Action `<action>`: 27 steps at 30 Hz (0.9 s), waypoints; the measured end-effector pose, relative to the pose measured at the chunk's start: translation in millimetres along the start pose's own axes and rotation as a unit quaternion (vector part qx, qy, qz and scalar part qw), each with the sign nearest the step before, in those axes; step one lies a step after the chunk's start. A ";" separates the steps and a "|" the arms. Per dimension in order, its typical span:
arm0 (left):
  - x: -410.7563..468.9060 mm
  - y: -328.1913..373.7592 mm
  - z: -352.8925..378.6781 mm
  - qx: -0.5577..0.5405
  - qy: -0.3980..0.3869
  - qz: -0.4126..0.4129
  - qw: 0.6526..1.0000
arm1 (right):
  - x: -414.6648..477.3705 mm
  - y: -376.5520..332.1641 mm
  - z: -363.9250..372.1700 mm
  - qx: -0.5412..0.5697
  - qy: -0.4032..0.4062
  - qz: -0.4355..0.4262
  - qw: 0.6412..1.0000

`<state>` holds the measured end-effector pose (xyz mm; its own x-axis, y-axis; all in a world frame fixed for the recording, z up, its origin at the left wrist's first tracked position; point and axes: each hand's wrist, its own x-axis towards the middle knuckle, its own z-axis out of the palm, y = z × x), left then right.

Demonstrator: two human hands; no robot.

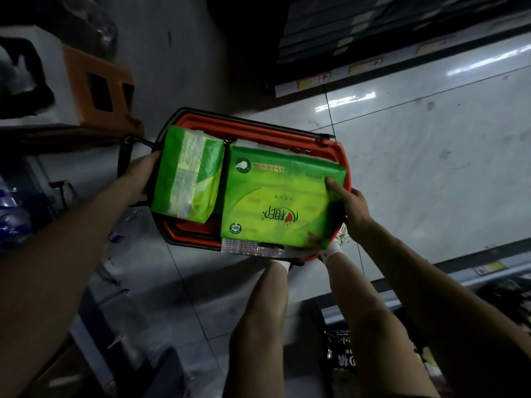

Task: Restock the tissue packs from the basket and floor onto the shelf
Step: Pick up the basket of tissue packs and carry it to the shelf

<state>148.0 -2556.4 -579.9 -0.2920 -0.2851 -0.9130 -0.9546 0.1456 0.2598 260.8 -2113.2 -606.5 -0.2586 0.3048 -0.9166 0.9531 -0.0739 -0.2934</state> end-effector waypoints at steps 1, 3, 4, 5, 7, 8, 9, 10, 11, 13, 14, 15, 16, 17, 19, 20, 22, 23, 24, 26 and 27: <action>-0.1 0.8 0.5 -0.001 0.000 0.002 1.000 | -3.9 -3.7 1.3 0.000 -0.001 0.003 1.000; -1.0 2.2 3.7 -0.004 0.007 0.004 1.000 | -4.5 -6.9 0.0 0.008 0.000 0.007 1.000; -2.1 2.8 6.1 -0.010 0.003 0.002 1.000 | -6.3 -9.2 -1.0 0.011 -0.002 0.006 1.000; -3.4 2.8 8.3 -0.012 -0.002 0.001 1.000 | -7.9 -11.2 -1.9 0.015 -0.001 0.005 1.000; -7.6 1.3 11.7 0.004 0.001 0.003 1.000 | -10.6 -14.0 -3.9 0.029 0.006 0.003 1.000; -11.4 -0.1 13.4 0.015 0.010 0.006 1.000 | -12.3 -14.9 -6.9 0.035 0.011 -0.001 0.999; -17.6 -0.3 15.1 0.026 0.018 0.009 0.999 | -12.5 -14.7 -11.5 0.043 0.018 -0.004 0.999; -22.5 -1.1 17.9 0.039 0.025 0.012 0.999 | -13.9 -14.8 -17.4 0.048 0.020 -0.006 0.999; -28.9 -1.1 20.7 0.054 0.033 0.016 0.998 | -14.6 -13.7 -25.1 0.050 0.017 -0.008 0.999; -45.8 1.8 29.2 0.091 0.045 0.032 0.994 | -19.6 -12.8 -44.3 0.052 0.006 -0.014 0.999; -55.5 5.1 34.4 0.106 0.049 0.044 0.992 | -23.6 -14.1 -54.3 0.055 0.004 -0.018 0.998; -65.4 9.4 40.5 0.121 0.054 0.057 0.990 | -29.0 -15.6 -65.3 0.060 0.004 -0.020 0.998; -73.7 14.4 46.2 0.140 0.053 0.066 0.986 | -36.2 -18.9 -76.4 0.067 0.005 -0.023 0.997; -82.8 21.1 51.8 0.156 0.050 0.068 0.984 | -43.6 -23.3 -88.3 0.076 0.008 -0.026 0.997; -104.1 34.8 62.0 0.182 0.044 0.059 0.981 | -62.1 -33.4 -113.4 0.098 0.011 -0.028 0.995; -113.1 41.6 67.6 0.192 0.040 0.052 0.979 | -71.5 -38.7 -127.0 0.107 0.013 -0.027 0.994; -134.5 58.5 83.3 0.218 0.018 0.053 0.974 | -87.6 -47.1 -156.4 0.117 0.017 -0.032 0.992; -147.0 67.0 91.7 0.226 0.005 0.063 0.972 | -96.2 -50.8 -171.9 0.124 0.019 -0.035 0.991; -159.0 75.5 100.7 0.232 -0.009 0.072 0.970 | -105.2 -54.7 -187.7 0.132 0.022 -0.034 0.990; -180.1 94.0 118.0 0.254 -0.029 0.085 0.963 | -120.3 -61.1 -221.2 0.149 0.027 -0.035 0.988; -190.6 103.1 127.6 0.267 -0.035 0.092 0.959 | -125.3 -62.2 -239.2 0.157 0.033 -0.033 0.986</action>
<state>112.7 -2366.1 -419.2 -0.4308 -0.1467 -0.8904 -0.7158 0.6564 0.2382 271.6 -1919.7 -408.4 -0.2985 0.3784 -0.8762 0.8357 -0.3398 -0.4314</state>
